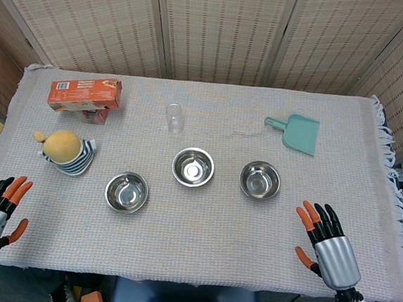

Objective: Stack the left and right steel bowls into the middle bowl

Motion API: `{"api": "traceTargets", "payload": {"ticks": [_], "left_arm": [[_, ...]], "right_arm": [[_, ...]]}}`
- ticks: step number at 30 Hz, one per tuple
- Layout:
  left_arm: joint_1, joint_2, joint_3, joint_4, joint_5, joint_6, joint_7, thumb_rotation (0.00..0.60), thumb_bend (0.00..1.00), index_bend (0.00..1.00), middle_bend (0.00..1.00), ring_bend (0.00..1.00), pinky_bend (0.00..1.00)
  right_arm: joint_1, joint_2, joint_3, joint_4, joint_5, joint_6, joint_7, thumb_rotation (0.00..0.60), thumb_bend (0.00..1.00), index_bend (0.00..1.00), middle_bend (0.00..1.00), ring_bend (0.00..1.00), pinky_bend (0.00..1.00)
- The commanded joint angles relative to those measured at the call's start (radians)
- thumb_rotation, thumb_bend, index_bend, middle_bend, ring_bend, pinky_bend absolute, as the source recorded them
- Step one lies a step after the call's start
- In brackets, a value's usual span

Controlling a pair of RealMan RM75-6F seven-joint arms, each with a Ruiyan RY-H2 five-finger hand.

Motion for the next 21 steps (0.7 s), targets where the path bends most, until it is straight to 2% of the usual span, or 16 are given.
{"api": "traceTargets", "payload": {"ticks": [1,11,16,19,21], "left_arm": [[0.001,-0.001,-0.001,0.001,-0.002,0.0,0.0,0.6,0.44,0.0,0.02,0.01,0.1],[-0.006,-0.003,0.001,0.012,0.017,0.006,-0.033,0.6,0.44,0.0,0.03,0.01,0.1],[-0.022,-0.034,0.06,0.021,0.07,-0.064,-0.032,0.6,0.44,0.0,0.06,0.03,0.12],[-0.028,-0.082,0.093,0.028,0.098,-0.116,0.037,0.6,0.43,0.0,0.06,0.03,0.13],[-0.024,-0.139,0.094,0.049,0.112,-0.118,0.097,0.6,0.43,0.02,0.06,0.04,0.13]], "right_arm": [[0.002,0.001,0.001,-0.001,0.002,-0.004,0.0,0.6,0.13,0.0,0.0,0.0,0.0],[0.016,-0.015,0.012,0.001,0.045,-0.054,-0.028,0.6,0.13,0.0,0.0,0.0,0.0],[0.011,-0.006,0.028,-0.009,0.051,-0.024,-0.004,0.6,0.13,0.0,0.0,0.0,0.0],[0.005,0.009,0.036,-0.014,0.045,0.008,0.026,0.6,0.13,0.0,0.0,0.0,0.0],[0.001,0.018,0.036,-0.014,0.039,0.023,0.042,0.6,0.13,0.0,0.0,0.0,0.0]]}}
